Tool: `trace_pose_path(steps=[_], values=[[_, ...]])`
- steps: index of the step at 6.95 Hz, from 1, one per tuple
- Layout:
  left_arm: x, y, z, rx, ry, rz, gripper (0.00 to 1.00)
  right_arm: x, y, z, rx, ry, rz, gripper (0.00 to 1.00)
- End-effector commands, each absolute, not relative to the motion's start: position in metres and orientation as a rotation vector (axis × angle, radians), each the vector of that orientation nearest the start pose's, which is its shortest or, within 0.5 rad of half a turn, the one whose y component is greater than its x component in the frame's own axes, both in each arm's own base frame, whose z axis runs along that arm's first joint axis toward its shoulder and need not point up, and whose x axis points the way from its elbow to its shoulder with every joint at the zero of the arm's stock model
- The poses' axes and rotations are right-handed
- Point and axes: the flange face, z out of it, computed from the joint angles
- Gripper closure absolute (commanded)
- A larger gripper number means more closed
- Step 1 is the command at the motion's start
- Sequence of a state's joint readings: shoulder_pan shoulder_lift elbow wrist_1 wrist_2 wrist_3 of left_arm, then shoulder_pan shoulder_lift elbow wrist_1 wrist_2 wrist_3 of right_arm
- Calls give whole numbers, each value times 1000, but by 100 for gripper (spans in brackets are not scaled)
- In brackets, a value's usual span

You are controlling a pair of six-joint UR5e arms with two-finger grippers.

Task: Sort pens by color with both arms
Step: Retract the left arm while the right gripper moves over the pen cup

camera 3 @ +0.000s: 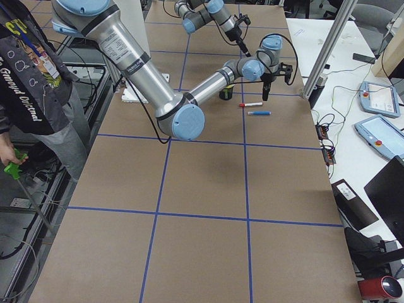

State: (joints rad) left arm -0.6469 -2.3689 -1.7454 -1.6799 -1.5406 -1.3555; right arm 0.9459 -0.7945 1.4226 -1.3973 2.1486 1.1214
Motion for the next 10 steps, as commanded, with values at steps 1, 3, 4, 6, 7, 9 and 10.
trace_pose_path(steps=[1,3,4,6,7,9,10], values=[[364,-535,148,217,939,-272,1,-431,-575,176,203,-976,133,0],[294,-558,238,55,927,-109,1,-475,-510,169,276,-960,152,8],[255,-566,279,29,897,-39,1,-496,-483,162,254,-976,210,9],[207,-578,357,27,824,26,2,-509,-467,175,-21,-882,410,9],[185,-581,390,10,815,46,1,-500,-473,163,-138,-855,538,9],[151,-595,425,1,820,72,1,-486,-495,155,-270,-841,696,10],[141,-593,445,-14,811,74,2,-483,-514,150,-290,-839,744,13]])
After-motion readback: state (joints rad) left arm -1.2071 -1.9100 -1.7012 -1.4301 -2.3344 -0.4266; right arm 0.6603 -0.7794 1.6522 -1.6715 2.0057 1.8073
